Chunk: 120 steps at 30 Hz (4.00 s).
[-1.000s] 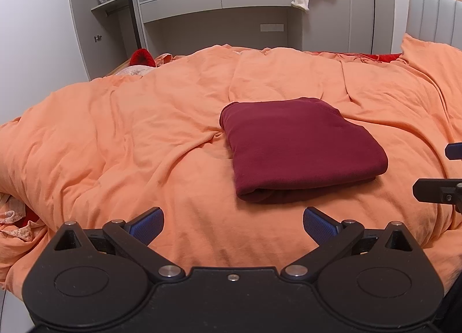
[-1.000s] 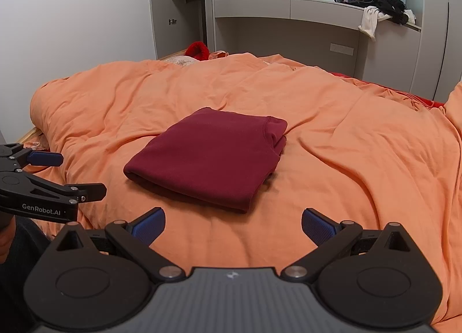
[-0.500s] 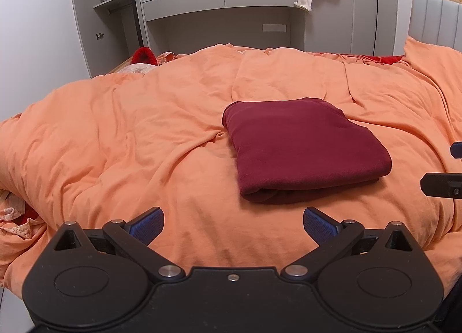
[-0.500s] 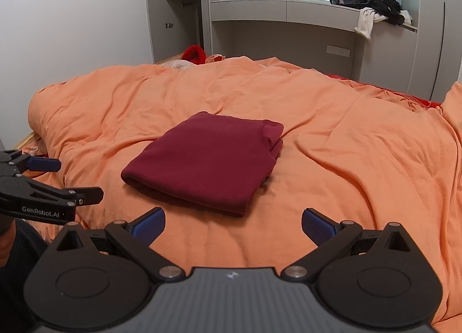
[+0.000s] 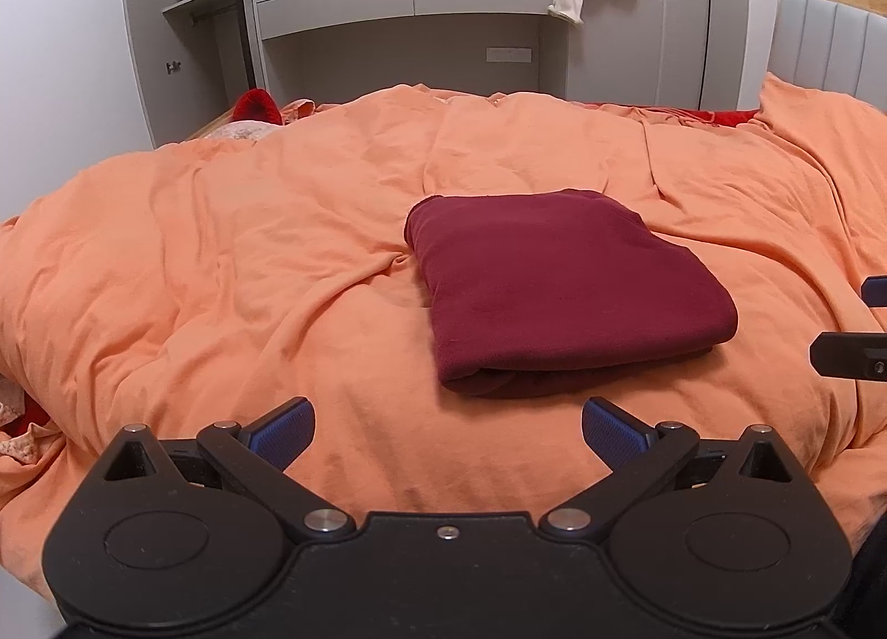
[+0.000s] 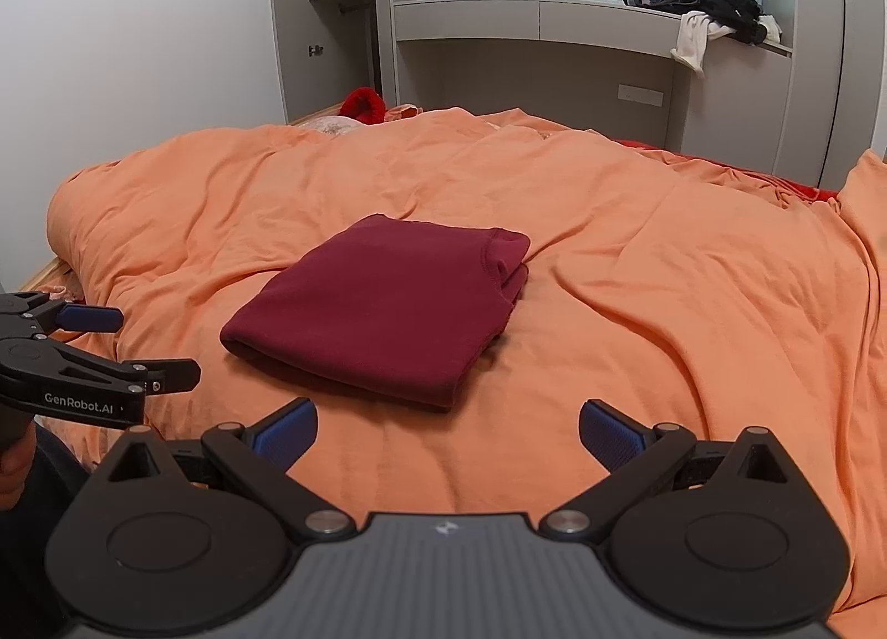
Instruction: Fold small clothes
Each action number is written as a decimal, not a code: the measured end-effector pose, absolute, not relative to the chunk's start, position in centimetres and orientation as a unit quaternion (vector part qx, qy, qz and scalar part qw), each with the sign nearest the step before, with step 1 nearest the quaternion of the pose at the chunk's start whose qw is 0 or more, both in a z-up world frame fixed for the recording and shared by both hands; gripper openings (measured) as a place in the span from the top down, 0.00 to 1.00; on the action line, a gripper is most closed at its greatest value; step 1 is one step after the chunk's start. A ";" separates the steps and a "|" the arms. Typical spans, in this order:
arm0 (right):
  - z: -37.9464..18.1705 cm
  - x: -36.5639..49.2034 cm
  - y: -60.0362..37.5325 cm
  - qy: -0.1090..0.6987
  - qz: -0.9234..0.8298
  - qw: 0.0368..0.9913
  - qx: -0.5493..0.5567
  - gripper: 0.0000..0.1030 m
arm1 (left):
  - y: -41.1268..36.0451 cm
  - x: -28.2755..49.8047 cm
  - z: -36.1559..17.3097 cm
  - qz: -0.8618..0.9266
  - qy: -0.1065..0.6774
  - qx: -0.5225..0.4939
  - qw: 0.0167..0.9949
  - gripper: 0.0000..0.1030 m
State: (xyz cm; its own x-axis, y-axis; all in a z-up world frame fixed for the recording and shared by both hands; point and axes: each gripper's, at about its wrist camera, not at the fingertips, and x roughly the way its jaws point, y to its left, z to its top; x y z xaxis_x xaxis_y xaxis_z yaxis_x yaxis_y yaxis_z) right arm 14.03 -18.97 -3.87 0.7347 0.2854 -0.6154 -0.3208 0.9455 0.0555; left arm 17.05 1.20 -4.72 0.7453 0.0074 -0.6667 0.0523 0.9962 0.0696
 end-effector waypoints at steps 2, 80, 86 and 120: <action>-3.9 14.0 -19.2 0.326 0.161 0.931 -0.026 0.00 | 1.2 17.1 -4.7 -0.012 0.357 0.042 0.933 0.01; -4.0 14.0 -19.4 0.329 0.158 0.931 -0.026 0.00 | 0.9 17.8 -5.0 -0.033 0.370 0.028 0.928 0.00; -4.1 14.0 -19.6 0.330 0.156 0.931 -0.028 0.00 | 0.6 17.8 -4.8 -0.033 0.367 0.034 0.929 0.00; -3.9 13.9 -19.8 0.327 0.158 0.931 -0.031 0.00 | 0.6 17.4 -4.5 -0.055 0.343 0.021 0.937 0.00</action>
State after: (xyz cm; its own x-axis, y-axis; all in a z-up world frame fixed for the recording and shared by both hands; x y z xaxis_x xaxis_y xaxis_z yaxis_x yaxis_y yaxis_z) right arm 13.91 -19.77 -3.92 0.7368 0.2738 -0.6182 -0.3145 0.9482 0.0450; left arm 17.38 0.57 -4.49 0.7582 -0.0889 -0.6459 0.1178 0.9930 0.0017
